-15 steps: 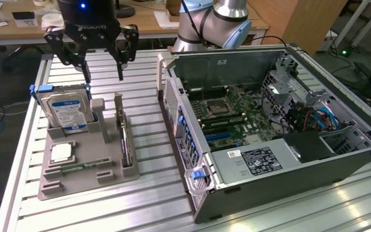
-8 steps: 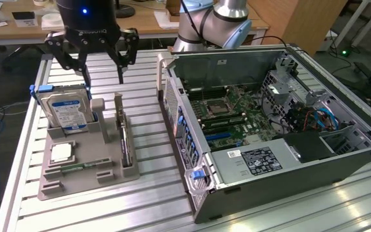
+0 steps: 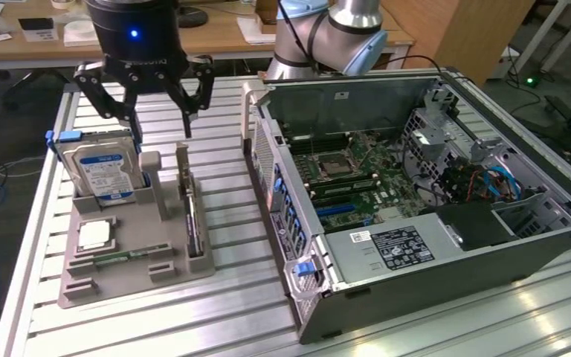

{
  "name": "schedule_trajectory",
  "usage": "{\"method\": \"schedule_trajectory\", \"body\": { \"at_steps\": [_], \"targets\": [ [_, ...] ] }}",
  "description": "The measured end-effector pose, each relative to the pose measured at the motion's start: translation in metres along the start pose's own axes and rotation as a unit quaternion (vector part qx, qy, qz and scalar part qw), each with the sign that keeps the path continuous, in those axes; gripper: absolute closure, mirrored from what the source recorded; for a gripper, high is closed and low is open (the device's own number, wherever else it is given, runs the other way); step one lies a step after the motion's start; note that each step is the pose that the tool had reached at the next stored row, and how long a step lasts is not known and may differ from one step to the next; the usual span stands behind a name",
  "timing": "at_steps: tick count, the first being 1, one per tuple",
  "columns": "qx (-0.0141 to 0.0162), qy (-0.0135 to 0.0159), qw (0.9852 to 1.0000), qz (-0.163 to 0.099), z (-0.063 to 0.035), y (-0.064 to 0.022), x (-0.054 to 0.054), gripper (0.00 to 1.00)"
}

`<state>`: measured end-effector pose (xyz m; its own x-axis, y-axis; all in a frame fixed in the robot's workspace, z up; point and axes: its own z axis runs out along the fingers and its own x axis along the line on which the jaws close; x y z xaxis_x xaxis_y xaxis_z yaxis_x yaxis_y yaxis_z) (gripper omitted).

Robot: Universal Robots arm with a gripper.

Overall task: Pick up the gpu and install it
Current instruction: 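Pick up the gpu and move the gpu toward the slot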

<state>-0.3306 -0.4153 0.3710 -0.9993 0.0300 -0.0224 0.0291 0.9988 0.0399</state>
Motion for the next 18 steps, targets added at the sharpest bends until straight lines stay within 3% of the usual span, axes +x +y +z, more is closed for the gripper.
{"method": "schedule_trajectory", "body": {
  "at_steps": [8,18],
  "targets": [
    [0.0001,0.0001,1.0,-0.003,0.014,-0.0067,0.0,0.35],
    [0.0003,0.0001,1.0,-0.003,0.0271,-0.0085,0.0,0.35]
  ]
}}
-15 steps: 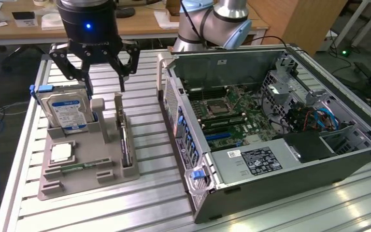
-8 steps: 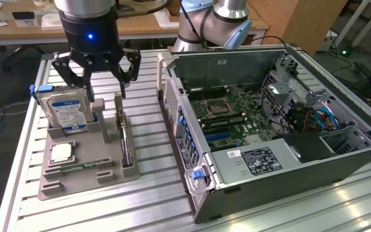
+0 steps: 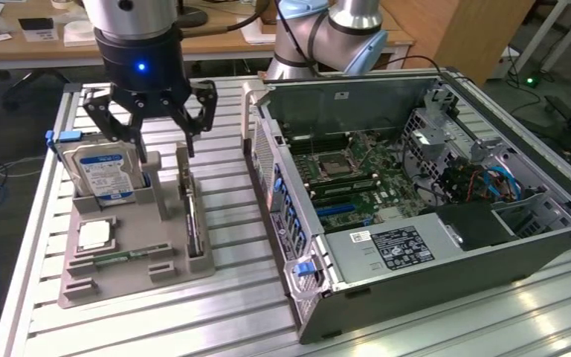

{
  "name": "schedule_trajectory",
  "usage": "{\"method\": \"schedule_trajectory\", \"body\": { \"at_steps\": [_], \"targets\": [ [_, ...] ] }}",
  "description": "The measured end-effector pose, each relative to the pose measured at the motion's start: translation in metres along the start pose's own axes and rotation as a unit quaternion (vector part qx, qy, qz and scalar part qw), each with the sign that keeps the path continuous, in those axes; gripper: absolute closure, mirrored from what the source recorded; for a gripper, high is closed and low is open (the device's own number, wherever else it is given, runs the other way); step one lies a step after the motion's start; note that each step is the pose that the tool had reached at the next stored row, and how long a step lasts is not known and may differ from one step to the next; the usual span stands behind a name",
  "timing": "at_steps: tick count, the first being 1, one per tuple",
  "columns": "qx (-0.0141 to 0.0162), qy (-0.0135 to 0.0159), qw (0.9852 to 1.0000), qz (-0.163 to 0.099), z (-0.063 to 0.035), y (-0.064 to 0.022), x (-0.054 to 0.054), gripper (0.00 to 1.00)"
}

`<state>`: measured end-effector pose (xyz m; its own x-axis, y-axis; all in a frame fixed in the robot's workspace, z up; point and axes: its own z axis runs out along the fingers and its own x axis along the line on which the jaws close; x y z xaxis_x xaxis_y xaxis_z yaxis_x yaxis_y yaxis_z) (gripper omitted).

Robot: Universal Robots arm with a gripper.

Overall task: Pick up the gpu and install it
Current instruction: 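Pick up the gpu and move the gpu toward the slot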

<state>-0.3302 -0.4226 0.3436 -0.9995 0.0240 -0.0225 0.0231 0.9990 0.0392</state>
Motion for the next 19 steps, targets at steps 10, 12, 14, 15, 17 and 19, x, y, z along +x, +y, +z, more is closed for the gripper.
{"method": "schedule_trajectory", "body": {
  "at_steps": [10,12,14,15,17,19],
  "targets": [
    [0.0,0.0,1.0,0.0,0.0118,-0.0027,0.0,0.35],
    [0.0,0.0,1.0,0.0,0.0148,-0.0045,-0.001,0.35],
    [0.0,0.0,1.0,0.0,0.0176,-0.0057,-0.002,0.35],
    [0.0,0.0001,1.0,0.0,0.019,-0.006,-0.004,0.35],
    [0.0001,0.0001,1.0,0.0,0.0217,-0.0064,-0.006,0.35],
    [0.0,0.0,1.0,0.0,0.0251,-0.0066,-0.008,0.35]
  ]
}}
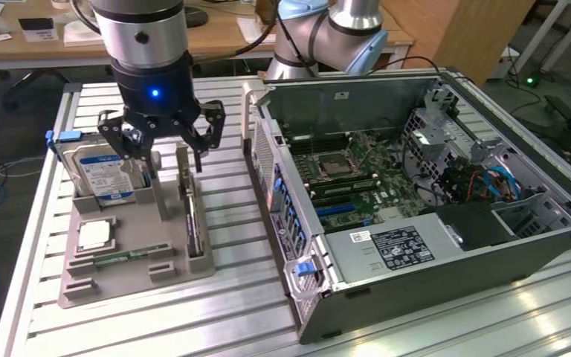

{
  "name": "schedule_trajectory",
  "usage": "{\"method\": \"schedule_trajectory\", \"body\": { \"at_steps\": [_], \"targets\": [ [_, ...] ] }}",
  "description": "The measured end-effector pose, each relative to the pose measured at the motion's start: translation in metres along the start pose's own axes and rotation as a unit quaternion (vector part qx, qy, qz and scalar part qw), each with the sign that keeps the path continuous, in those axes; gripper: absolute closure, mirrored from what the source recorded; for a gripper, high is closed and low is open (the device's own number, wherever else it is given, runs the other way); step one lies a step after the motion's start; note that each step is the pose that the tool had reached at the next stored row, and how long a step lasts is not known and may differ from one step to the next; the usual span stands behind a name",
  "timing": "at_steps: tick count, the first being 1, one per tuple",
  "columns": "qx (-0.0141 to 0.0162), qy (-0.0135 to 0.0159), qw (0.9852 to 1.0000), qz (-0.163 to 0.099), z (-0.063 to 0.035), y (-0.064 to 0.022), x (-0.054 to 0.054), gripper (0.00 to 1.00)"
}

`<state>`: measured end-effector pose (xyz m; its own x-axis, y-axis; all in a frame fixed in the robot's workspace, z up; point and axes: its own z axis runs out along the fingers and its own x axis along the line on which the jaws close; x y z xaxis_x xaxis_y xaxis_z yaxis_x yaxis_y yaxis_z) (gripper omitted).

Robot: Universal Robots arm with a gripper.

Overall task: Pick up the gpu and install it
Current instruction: 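Pick up the gpu and move the gpu toward the slot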

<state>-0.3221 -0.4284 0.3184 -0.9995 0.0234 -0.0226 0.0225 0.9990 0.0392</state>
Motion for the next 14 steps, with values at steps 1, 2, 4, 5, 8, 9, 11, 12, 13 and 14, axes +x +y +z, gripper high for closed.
{"method": "schedule_trajectory", "body": {
  "at_steps": [1,2,4,5,8,9,11,12,13,14],
  "targets": [
    [0.0,-0.0001,1.0,0.0,0.0019,-0.0001,-0.001,0.35],
    [0.0001,0.0,1.0,0.0,0.0037,-0.0001,-0.001,0.35],
    [0.0001,0.0,1.0,0.0,0.0073,-0.0004,-0.002,0.35],
    [0.0001,0.0,1.0,0.0,0.009,-0.001,-0.003,0.35],
    [0.0001,0.0001,1.0,0.0,0.0145,-0.0037,-0.004,0.35],
    [0.0001,0.0,1.0,0.0,0.0163,-0.0048,-0.005,0.35],
    [0.0001,0.0,1.0,0.0,0.0198,-0.0071,-0.006,0.35],
    [0.0001,0.0,1.0,0.0,0.0216,-0.0082,-0.006,0.35],
    [0.0001,0.0001,1.0,0.0,0.0234,-0.0091,-0.007,0.35],
    [0.0001,0.0,1.0,0.0,0.0253,-0.0099,-0.007,0.35]
  ]
}}
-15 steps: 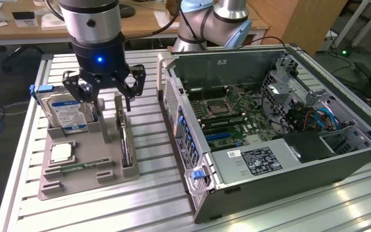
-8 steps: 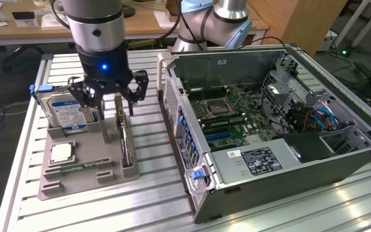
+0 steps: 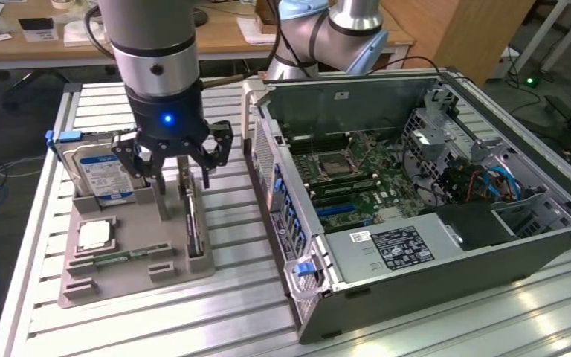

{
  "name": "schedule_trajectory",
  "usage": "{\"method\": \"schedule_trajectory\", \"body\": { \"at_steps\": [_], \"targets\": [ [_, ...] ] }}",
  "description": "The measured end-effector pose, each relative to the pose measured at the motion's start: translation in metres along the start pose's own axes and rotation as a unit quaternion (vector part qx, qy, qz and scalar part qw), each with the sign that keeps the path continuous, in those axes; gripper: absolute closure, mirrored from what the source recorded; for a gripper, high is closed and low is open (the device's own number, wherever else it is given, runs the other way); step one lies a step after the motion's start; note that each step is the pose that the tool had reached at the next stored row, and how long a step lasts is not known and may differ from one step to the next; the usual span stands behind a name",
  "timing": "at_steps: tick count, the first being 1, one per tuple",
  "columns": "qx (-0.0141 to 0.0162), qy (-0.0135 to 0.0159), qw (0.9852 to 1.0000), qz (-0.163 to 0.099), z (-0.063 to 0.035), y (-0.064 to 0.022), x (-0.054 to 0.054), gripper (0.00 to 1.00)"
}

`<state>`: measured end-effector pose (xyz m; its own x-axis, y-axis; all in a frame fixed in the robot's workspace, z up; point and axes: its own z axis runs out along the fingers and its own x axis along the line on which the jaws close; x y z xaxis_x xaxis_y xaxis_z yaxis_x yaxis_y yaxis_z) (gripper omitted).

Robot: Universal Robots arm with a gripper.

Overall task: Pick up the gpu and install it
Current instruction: 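Pick up the gpu and move the gpu toward the slot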

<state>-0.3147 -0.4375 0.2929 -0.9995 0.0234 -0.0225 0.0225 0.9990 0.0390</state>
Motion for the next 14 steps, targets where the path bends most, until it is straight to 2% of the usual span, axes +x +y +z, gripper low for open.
{"method": "schedule_trajectory", "body": {
  "at_steps": [14],
  "targets": [
    [-0.0003,0.0,1.0,0.0,0.0252,-0.0026,0.0,0.35]
  ]
}}
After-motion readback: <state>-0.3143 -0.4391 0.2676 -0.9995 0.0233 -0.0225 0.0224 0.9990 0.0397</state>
